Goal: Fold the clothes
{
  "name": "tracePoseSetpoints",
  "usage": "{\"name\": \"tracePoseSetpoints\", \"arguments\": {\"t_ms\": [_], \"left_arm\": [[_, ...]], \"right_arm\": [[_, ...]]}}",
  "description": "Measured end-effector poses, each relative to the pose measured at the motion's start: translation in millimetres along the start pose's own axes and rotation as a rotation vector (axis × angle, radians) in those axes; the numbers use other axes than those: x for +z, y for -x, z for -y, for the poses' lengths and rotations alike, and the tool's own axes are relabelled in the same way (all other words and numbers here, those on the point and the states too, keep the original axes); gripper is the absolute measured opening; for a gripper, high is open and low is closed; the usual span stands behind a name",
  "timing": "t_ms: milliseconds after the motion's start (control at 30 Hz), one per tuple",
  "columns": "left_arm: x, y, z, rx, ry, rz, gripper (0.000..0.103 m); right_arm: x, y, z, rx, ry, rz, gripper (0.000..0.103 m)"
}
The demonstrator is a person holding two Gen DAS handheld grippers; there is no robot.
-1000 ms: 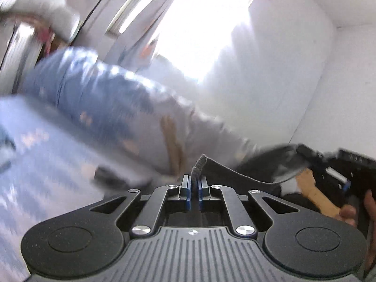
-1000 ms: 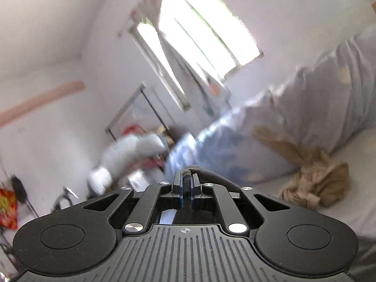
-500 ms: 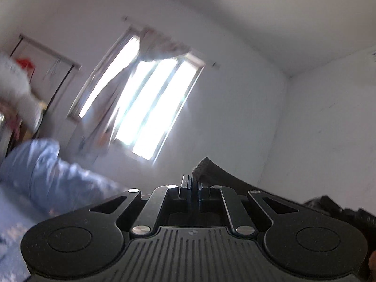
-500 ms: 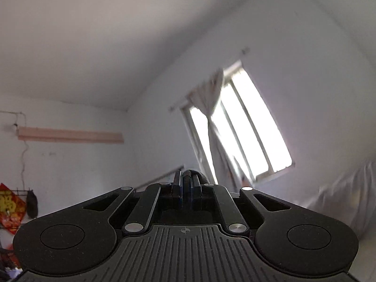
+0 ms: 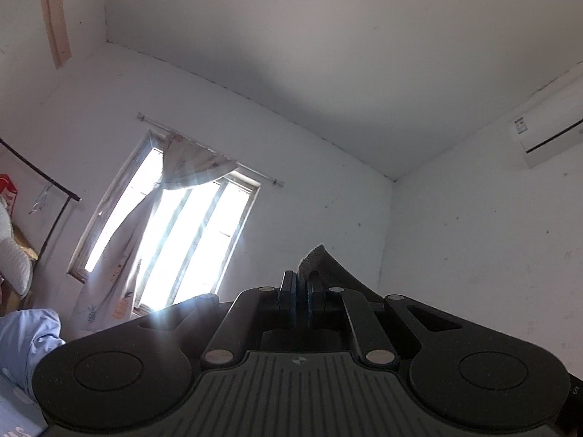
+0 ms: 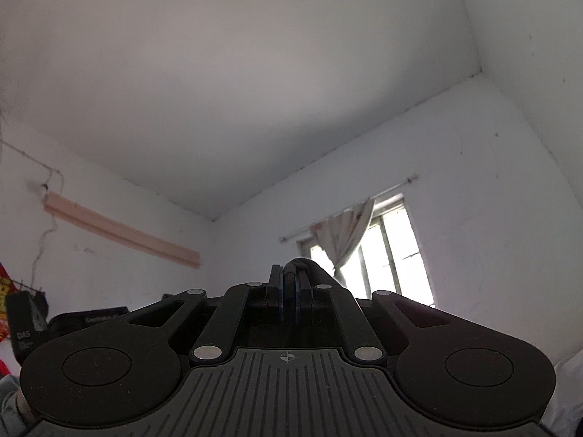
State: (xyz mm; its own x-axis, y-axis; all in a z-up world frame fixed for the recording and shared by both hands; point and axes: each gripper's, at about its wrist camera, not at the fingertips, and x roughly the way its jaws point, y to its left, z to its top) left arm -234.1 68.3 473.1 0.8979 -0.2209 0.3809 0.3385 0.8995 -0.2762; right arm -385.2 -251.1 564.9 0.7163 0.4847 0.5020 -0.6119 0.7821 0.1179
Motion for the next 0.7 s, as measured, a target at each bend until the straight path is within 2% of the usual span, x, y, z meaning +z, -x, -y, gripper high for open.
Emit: {"name": "tracePoseSetpoints", "arguments": {"t_ms": [200,433,700], "left_arm": [[-36,-23,-1,0.027,0.029,-0.025,0.009],[-77,-83,-26,0.064,0.032,-0.109,0.009],[-124,-169,-75,0.115,0.019,-0.234,0.009]], "right_arm": [[-13,-13,27,-0.101,0.023,-0.033,0.007],[-40,-34,65,-0.166,-0.028,-0.081,0.007],[-114,-73,125,-0.256,-0.128,-0.196,0.007]]}}
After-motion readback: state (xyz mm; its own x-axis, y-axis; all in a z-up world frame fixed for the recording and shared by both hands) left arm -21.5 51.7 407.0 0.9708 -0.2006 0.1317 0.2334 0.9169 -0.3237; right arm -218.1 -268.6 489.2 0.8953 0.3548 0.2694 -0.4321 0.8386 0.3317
